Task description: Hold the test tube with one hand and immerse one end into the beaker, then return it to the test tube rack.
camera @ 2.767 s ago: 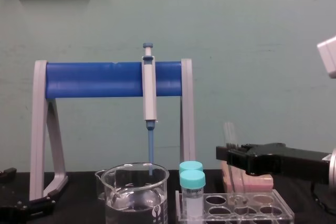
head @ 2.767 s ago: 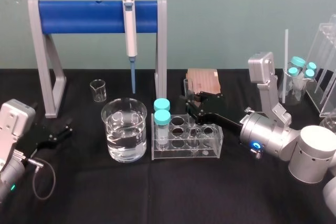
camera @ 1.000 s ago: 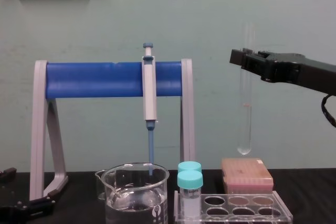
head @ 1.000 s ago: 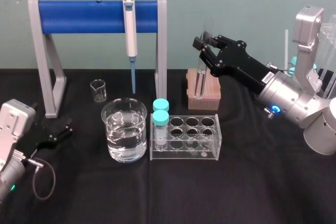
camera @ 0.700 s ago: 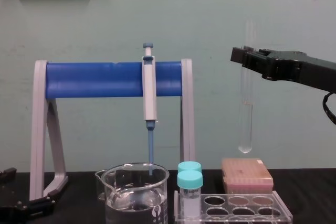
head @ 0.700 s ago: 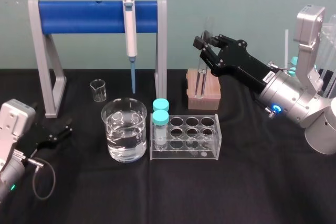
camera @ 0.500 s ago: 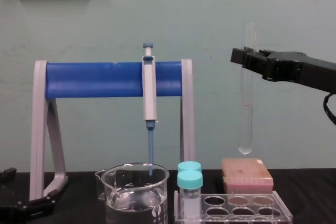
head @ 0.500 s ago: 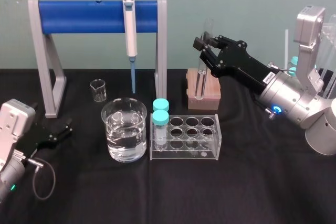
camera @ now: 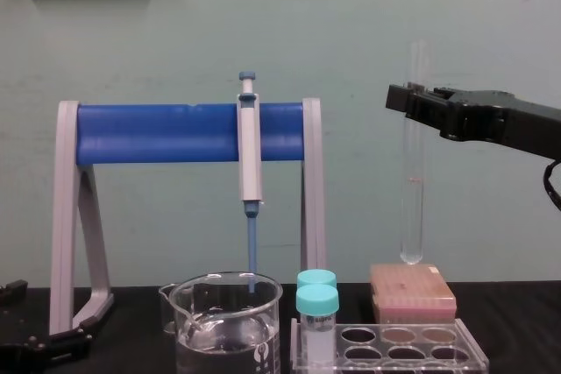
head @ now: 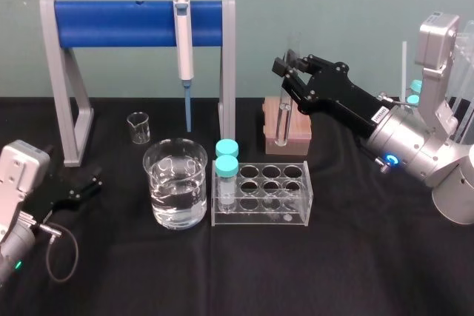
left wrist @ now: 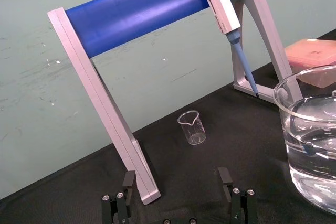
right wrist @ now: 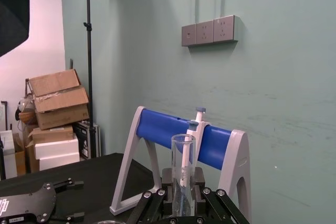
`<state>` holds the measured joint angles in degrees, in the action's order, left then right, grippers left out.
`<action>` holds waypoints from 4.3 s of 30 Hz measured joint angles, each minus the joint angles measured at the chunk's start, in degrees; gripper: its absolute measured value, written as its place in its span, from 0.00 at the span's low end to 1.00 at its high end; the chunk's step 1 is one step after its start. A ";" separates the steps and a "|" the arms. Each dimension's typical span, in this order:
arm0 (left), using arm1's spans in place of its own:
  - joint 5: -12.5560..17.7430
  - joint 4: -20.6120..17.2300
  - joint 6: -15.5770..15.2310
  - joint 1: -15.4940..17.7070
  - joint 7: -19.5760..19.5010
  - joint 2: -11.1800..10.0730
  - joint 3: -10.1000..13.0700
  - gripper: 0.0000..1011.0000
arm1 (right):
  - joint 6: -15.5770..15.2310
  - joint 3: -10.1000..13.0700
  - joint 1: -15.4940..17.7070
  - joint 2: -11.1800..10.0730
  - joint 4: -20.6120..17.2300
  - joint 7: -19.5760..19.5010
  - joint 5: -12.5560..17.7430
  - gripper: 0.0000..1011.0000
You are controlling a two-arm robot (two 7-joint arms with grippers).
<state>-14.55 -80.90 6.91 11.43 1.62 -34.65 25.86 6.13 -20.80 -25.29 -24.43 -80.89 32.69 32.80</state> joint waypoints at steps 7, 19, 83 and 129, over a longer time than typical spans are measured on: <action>0.00 0.00 0.00 0.00 0.00 0.00 0.00 0.99 | -0.11 0.11 0.64 -0.31 -0.81 -0.19 0.08 0.22; 0.00 0.00 0.00 0.00 0.00 0.00 0.00 0.99 | -0.36 0.17 1.26 -0.65 -1.67 -0.27 0.25 0.22; 0.00 0.00 0.00 0.00 0.00 0.00 0.00 0.99 | 4.95 -13.38 -15.00 13.30 22.43 14.75 1.29 0.22; 0.00 0.00 0.00 0.00 0.00 0.00 0.00 0.99 | 3.78 -13.67 -14.62 16.28 29.77 13.96 -3.19 0.22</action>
<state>-14.55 -80.90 6.91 11.43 1.62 -34.65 25.86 9.91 -34.47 -39.91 -8.15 -51.13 46.65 29.61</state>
